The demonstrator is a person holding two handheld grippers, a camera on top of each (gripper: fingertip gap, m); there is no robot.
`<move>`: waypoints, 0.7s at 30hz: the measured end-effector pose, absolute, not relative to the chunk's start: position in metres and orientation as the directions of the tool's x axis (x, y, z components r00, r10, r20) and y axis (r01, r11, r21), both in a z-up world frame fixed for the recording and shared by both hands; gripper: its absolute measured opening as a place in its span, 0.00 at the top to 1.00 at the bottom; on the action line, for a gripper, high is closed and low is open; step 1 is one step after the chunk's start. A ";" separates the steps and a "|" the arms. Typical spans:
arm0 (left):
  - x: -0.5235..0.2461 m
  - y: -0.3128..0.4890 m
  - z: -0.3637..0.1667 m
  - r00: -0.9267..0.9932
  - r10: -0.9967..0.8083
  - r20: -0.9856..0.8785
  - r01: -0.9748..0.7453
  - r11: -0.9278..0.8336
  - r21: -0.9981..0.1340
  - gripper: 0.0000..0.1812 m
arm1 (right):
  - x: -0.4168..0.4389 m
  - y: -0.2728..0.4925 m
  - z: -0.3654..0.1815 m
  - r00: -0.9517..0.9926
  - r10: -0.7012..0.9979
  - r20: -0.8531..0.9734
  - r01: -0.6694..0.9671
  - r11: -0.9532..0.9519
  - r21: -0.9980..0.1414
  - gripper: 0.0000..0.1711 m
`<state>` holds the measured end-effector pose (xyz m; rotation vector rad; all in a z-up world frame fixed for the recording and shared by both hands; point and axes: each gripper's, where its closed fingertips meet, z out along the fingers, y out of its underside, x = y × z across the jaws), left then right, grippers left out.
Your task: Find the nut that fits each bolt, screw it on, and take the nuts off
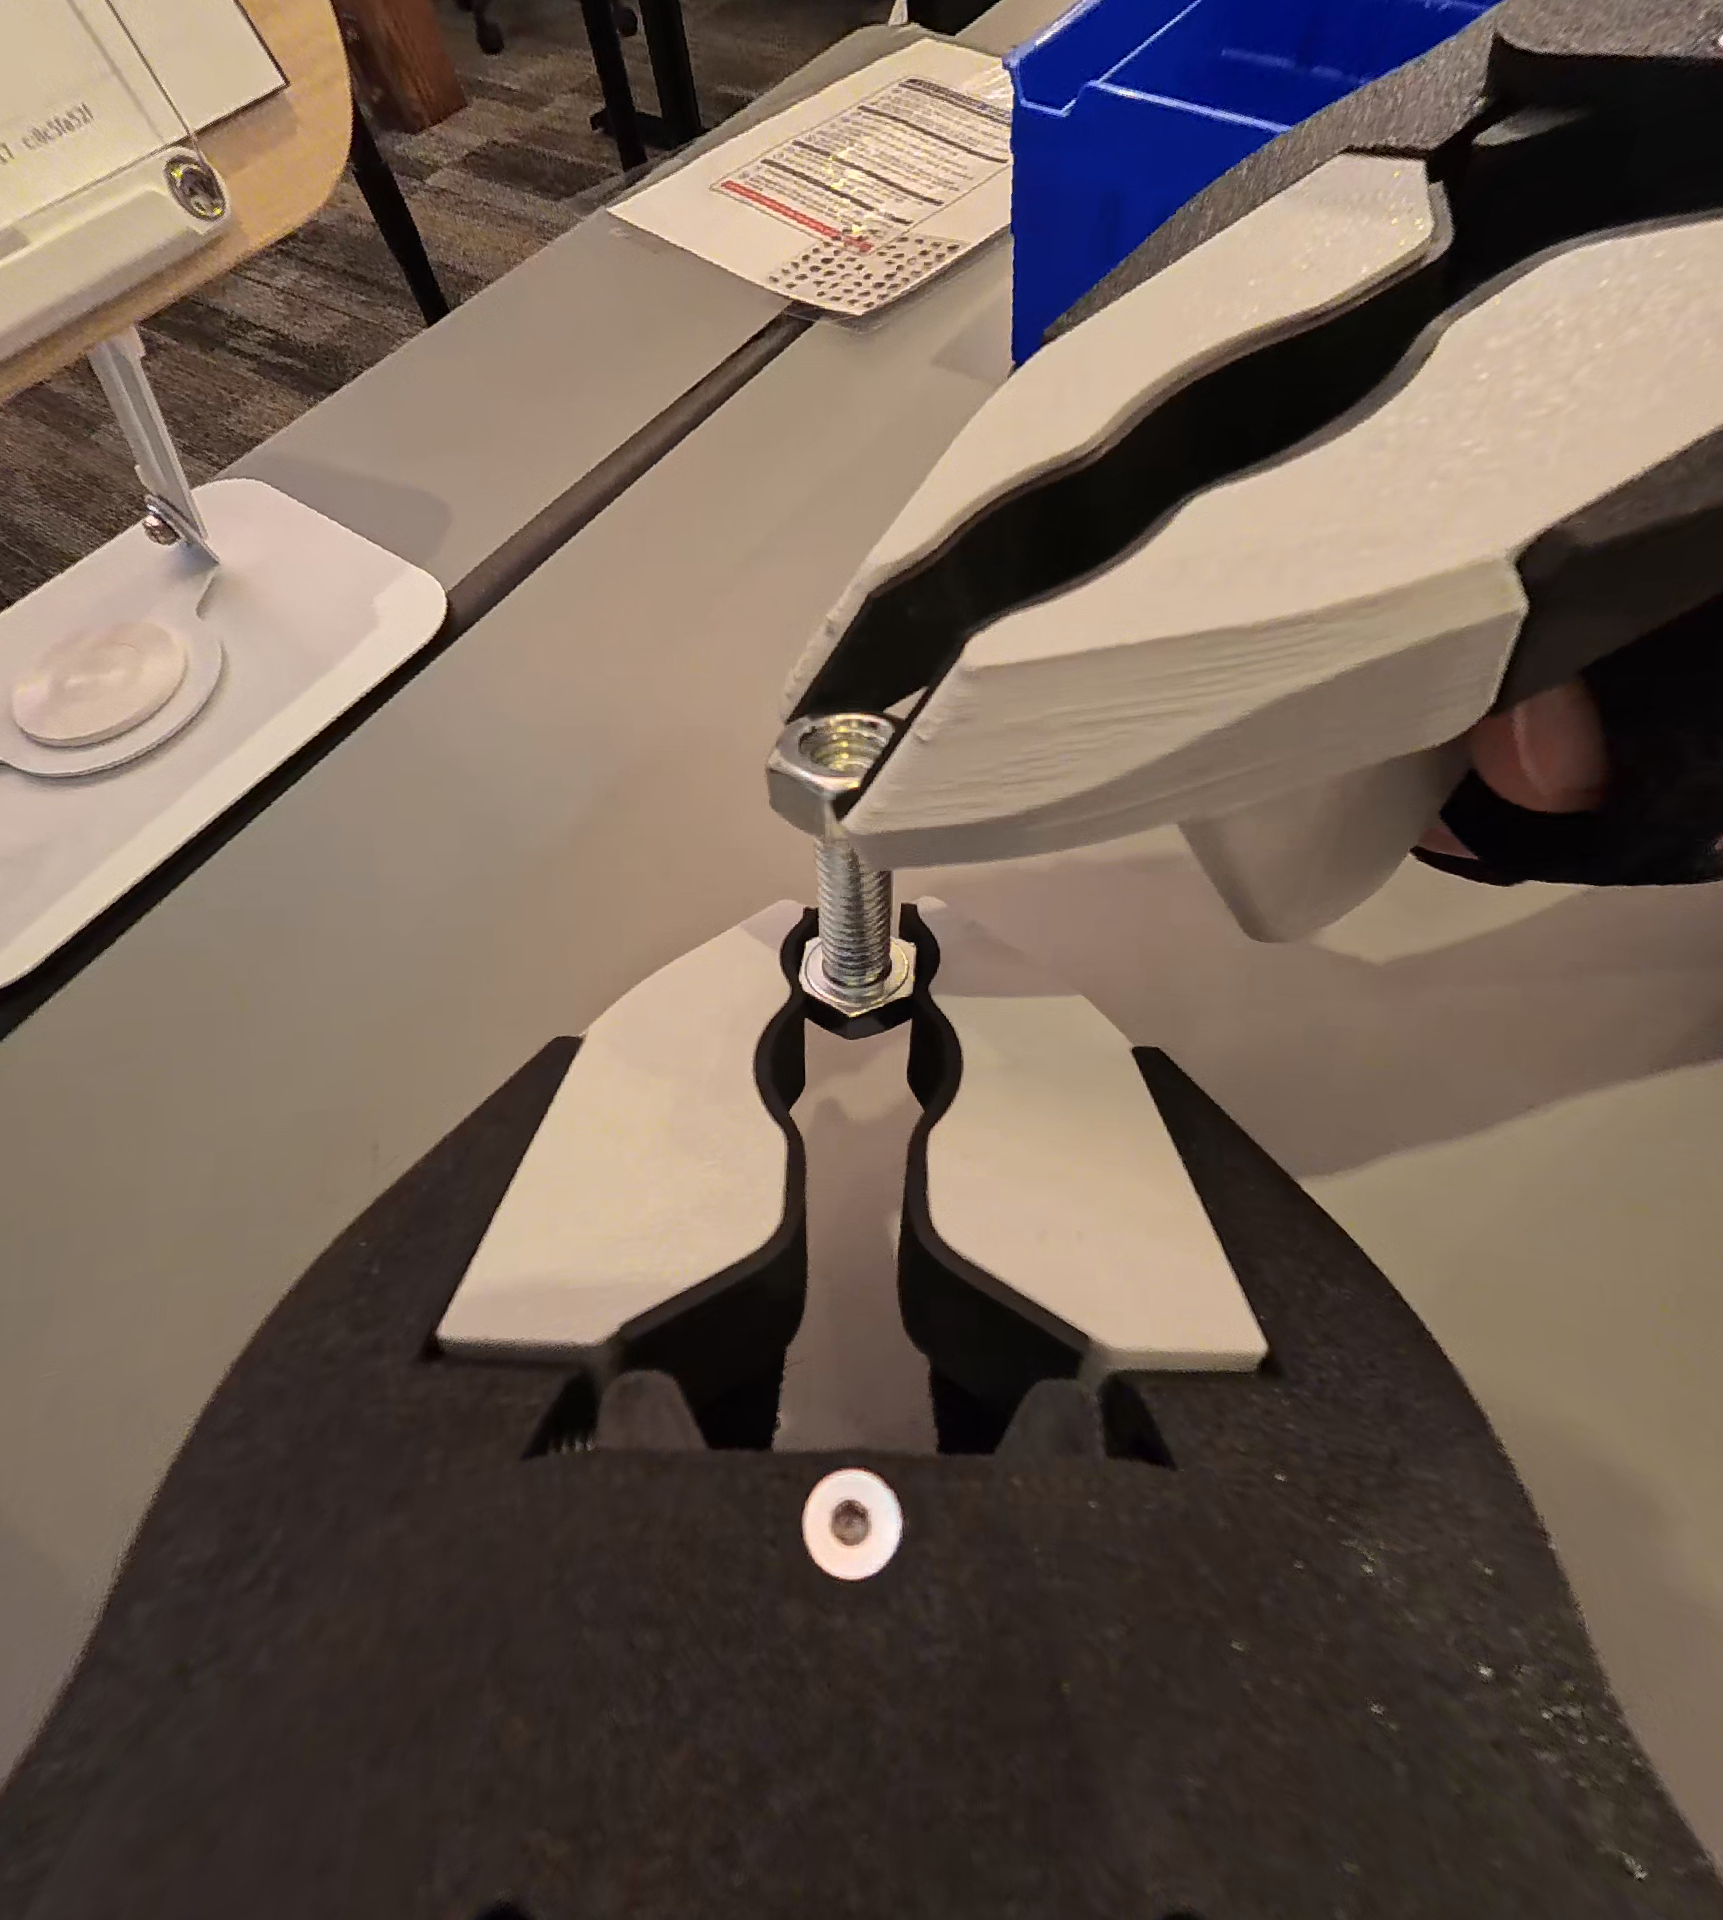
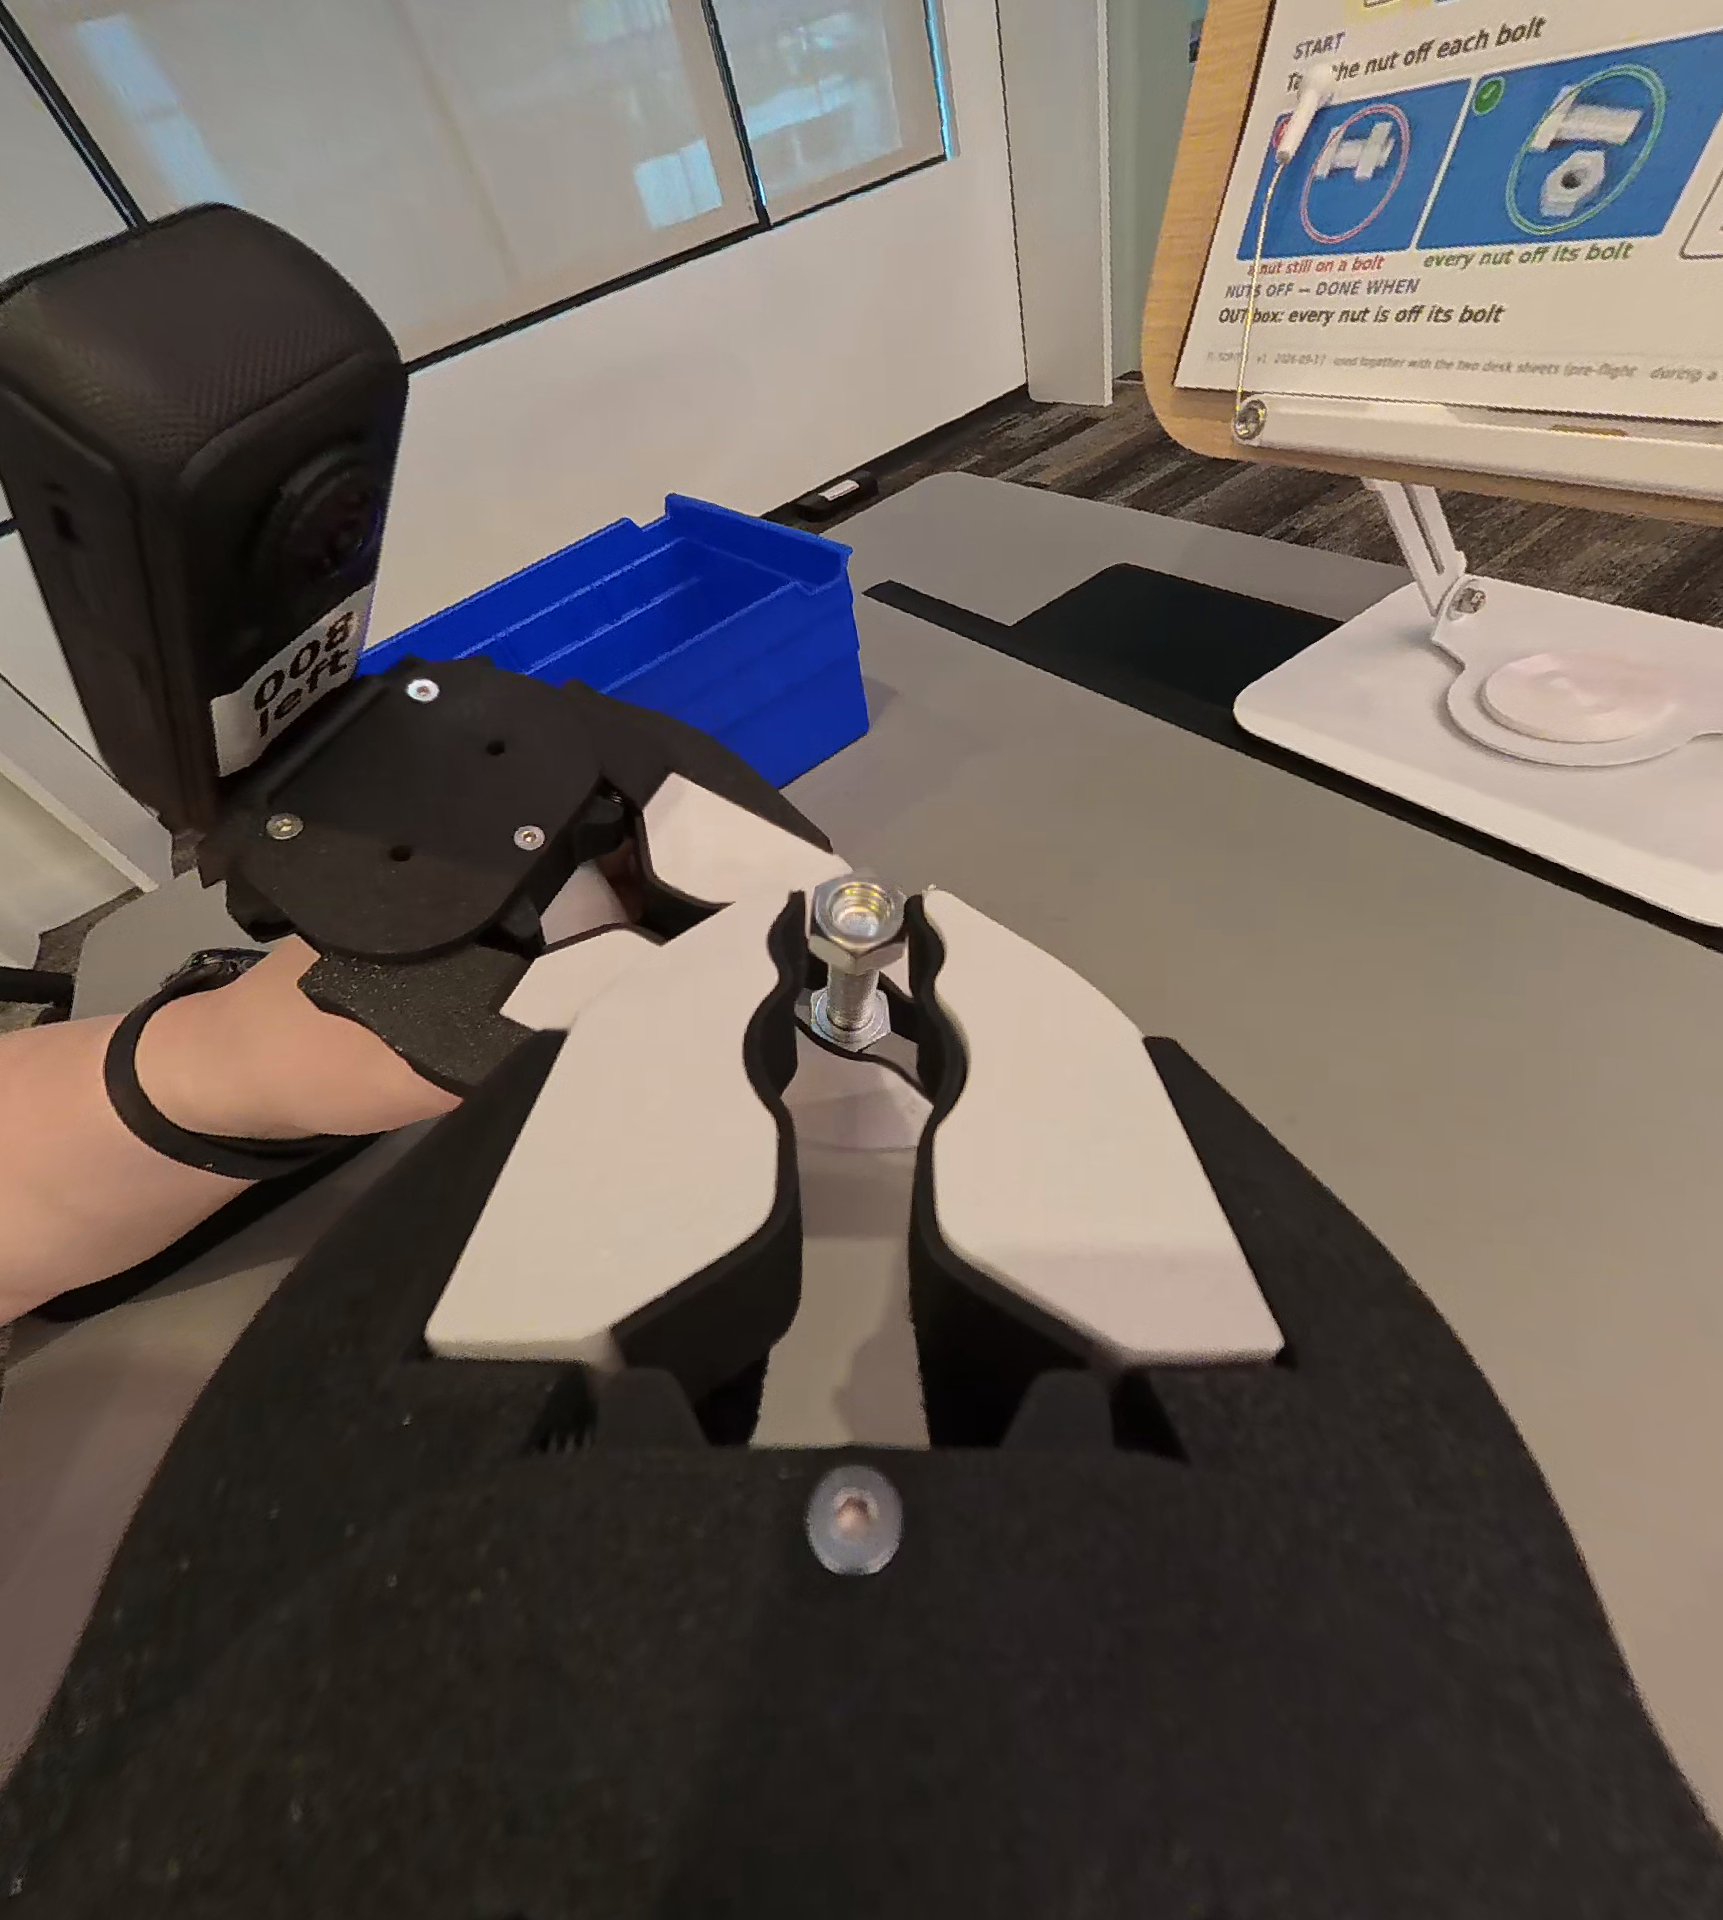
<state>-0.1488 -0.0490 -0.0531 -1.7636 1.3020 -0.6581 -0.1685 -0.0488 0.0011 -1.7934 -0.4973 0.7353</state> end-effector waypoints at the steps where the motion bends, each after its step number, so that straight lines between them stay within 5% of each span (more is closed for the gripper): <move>1: -0.148 -0.050 -0.053 0.320 -0.946 -0.054 -0.507 -0.123 -0.853 0.92 | -0.169 -0.049 0.002 0.717 0.655 -0.238 -0.016 -0.326 -0.945 0.87; 6: -0.145 -0.059 -0.047 0.241 -0.970 0.042 -0.458 -0.151 -0.876 0.92 | -0.159 -0.055 0.034 0.706 0.704 -0.077 0.072 -0.180 -0.981 0.79; 9: -0.141 -0.074 -0.037 0.105 -0.991 0.079 -0.420 -0.116 -0.900 0.92 | -0.159 -0.078 0.060 0.543 0.838 0.060 0.142 -0.021 -0.990 0.80; 13: -0.140 -0.095 -0.026 -0.053 -0.996 0.075 -0.378 -0.049 -0.925 0.92 | -0.154 -0.105 0.064 0.316 0.947 0.049 0.126 0.009 -0.992 0.75; 21: -0.137 -0.115 -0.015 -0.153 -0.986 0.061 -0.329 -0.007 -0.944 0.92 | -0.160 -0.111 0.052 0.196 0.981 0.004 0.063 -0.009 -0.998 0.77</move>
